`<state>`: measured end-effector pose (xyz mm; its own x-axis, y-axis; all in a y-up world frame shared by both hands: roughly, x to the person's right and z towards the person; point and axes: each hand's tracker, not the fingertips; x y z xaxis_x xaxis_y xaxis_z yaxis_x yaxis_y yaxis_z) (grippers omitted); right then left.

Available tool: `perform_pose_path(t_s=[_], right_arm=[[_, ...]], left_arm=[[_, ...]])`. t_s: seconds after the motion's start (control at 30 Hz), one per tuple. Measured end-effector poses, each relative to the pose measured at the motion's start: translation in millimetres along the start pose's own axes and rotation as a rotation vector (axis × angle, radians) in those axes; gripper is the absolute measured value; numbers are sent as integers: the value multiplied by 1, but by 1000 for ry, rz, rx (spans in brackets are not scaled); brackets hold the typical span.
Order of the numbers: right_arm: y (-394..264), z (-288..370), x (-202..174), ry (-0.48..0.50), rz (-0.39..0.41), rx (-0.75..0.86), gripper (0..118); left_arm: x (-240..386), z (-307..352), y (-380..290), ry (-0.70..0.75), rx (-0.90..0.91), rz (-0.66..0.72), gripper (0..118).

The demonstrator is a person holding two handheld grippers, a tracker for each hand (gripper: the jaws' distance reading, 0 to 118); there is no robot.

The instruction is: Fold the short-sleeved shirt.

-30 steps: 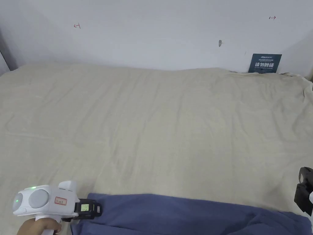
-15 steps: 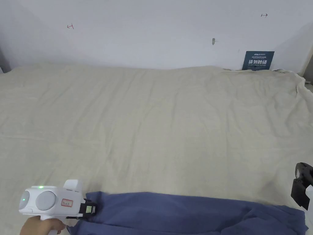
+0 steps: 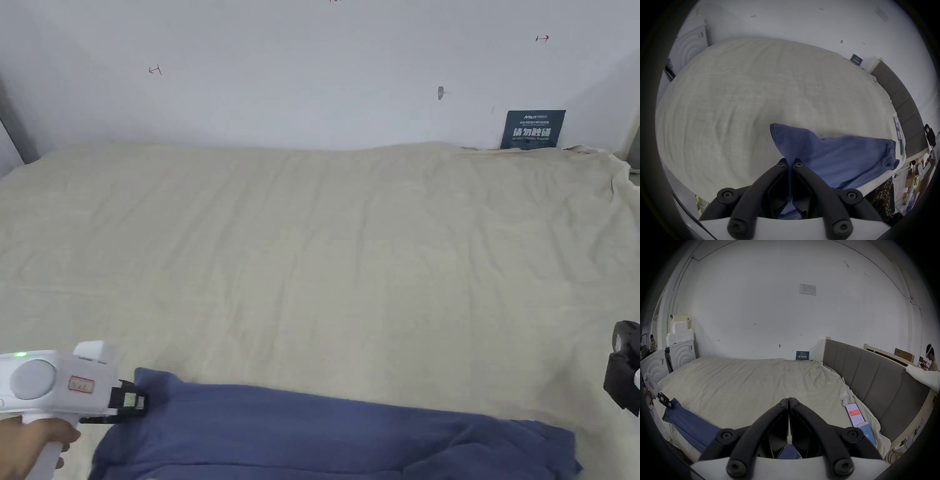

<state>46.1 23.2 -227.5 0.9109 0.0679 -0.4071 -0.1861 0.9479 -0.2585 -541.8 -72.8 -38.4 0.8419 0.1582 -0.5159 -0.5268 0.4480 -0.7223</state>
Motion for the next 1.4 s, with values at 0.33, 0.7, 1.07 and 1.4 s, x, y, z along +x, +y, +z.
perform_pose_path(t_s=[0.33,0.7,1.07,1.4], right_arm=[[-2,10,6,14,-7,10,0],[-9,24,17,20,-39,17,0],[-18,35,44,-25,-45,5,0],[-25,35,51,-33,-36,-9,0]], left_arm=[[62,38,6,-121,-29,-36,0],[194,14,13,-315,-71,-210,0],[277,-88,-19,-302,-212,-185,0],[289,-96,-35,-328,-188,-128,92]])
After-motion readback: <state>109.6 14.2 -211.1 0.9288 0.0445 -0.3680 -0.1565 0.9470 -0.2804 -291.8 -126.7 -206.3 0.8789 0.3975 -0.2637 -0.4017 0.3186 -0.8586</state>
